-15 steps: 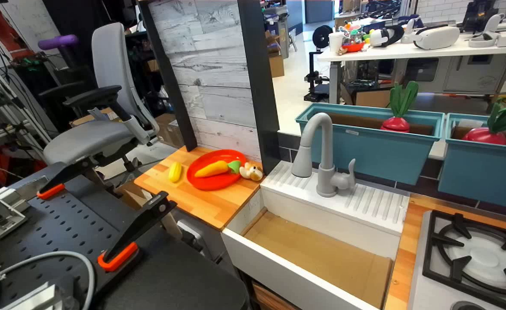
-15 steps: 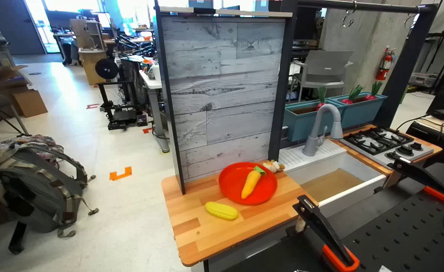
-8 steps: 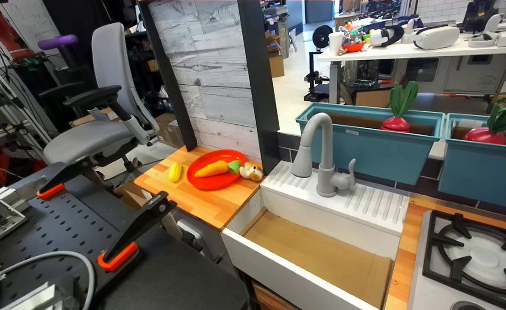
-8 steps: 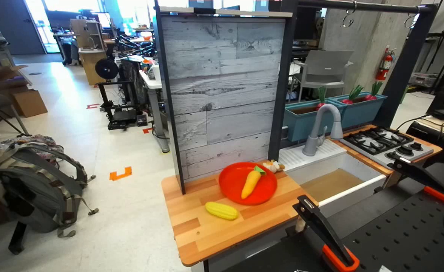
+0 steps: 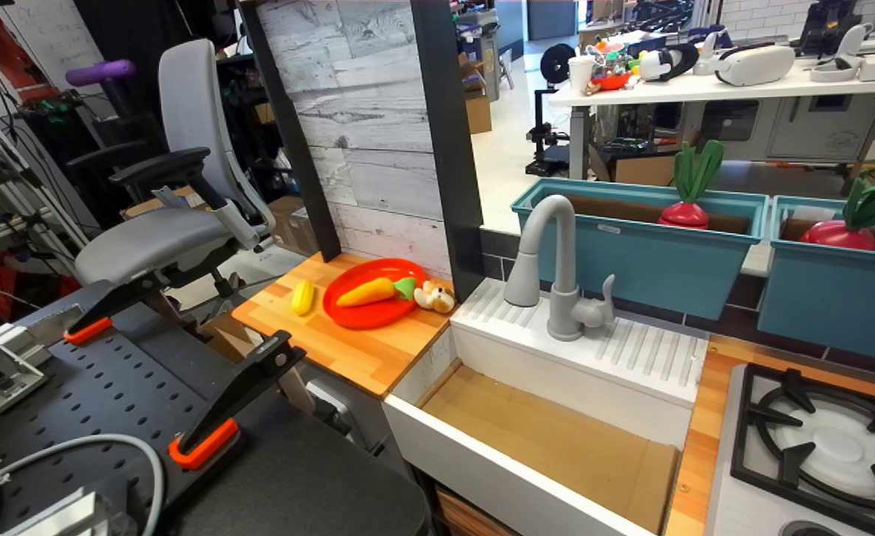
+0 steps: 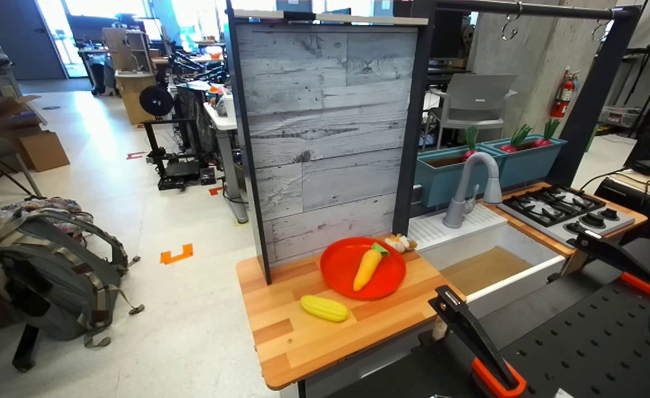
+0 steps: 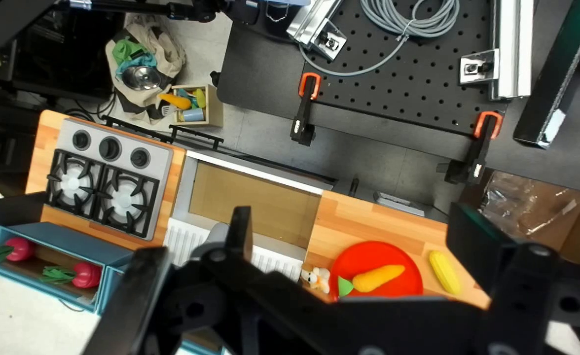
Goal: Move the maize to the right
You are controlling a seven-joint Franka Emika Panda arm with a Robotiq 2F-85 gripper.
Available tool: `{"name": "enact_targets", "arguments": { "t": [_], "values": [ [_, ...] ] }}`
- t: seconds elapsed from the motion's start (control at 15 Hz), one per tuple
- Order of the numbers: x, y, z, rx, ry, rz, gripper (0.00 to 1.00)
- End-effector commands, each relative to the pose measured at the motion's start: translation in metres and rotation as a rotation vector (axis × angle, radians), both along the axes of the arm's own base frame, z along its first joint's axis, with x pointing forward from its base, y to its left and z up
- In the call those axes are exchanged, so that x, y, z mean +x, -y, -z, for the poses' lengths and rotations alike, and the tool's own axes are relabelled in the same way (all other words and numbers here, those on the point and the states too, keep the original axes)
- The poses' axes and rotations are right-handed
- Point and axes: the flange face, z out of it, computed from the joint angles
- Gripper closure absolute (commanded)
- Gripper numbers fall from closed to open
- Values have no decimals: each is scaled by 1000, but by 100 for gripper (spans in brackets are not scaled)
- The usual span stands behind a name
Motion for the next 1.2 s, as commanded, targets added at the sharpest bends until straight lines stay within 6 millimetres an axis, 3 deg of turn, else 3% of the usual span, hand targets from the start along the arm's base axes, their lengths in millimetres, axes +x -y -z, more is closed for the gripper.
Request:
{"name": "enact_targets", "arguments": {
  "t": [0.0,0.27,0.47,0.8,1.13],
  "values": [
    [0,0,-1,0,-1,0,0],
    [10,-11,21,-24,31,-94,0],
    [19,-29,50,-12,50,-240,0],
    [35,-50,116,52,99,-480,0],
    [48,-51,179,154,145,-701,0]
  ]
}}
